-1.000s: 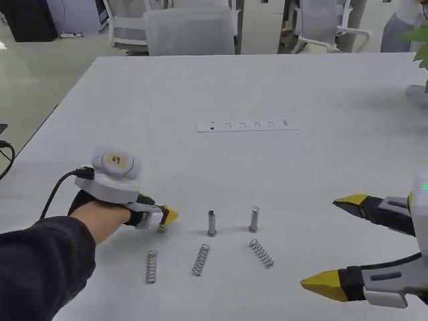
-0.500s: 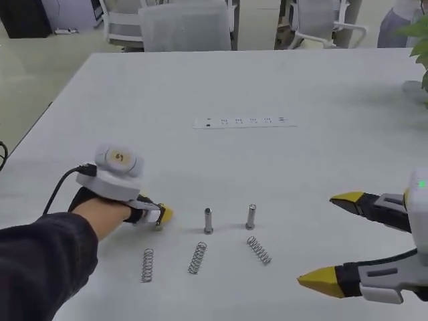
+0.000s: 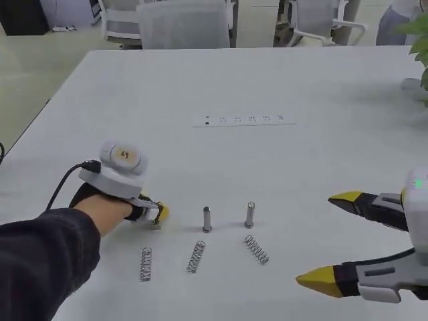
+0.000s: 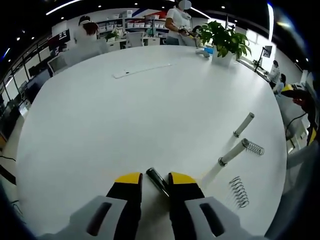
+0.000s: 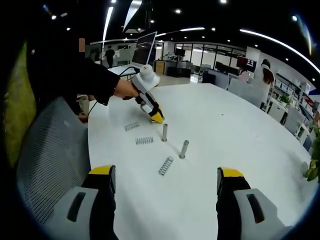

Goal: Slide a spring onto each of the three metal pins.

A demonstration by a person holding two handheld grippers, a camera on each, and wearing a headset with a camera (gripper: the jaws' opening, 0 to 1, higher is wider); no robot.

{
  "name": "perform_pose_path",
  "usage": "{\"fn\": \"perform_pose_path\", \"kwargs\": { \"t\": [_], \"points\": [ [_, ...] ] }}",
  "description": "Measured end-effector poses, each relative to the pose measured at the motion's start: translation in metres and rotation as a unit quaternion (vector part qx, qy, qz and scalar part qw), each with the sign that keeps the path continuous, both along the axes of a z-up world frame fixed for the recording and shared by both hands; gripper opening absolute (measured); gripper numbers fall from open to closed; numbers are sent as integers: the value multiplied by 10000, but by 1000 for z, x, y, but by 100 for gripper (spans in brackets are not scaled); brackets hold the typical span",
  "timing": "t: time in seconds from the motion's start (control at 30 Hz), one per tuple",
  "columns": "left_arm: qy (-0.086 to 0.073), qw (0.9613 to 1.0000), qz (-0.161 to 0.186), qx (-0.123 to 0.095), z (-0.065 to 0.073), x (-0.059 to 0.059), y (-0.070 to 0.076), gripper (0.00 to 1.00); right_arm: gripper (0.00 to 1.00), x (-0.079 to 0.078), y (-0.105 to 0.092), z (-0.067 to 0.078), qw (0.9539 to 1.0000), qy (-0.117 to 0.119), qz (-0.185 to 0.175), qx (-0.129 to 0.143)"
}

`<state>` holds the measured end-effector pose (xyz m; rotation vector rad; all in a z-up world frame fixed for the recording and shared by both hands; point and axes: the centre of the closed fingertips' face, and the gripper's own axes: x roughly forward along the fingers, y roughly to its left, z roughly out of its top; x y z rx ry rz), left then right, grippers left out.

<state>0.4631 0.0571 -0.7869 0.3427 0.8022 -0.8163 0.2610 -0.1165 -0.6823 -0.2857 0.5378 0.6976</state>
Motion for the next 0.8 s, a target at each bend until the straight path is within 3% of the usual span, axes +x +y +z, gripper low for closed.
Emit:
{"fn": "perform_pose_path", "kwargs": {
  "t": [0.17,0.8],
  "points": [
    [-16,10000,-7,57,0,0,1,11,82,0,2,-4,10000,94,0,0],
    [-96,9997,63,193,-1,3,4,1,83,0,1,-4,9999,104,6,-4]
  ]
}}
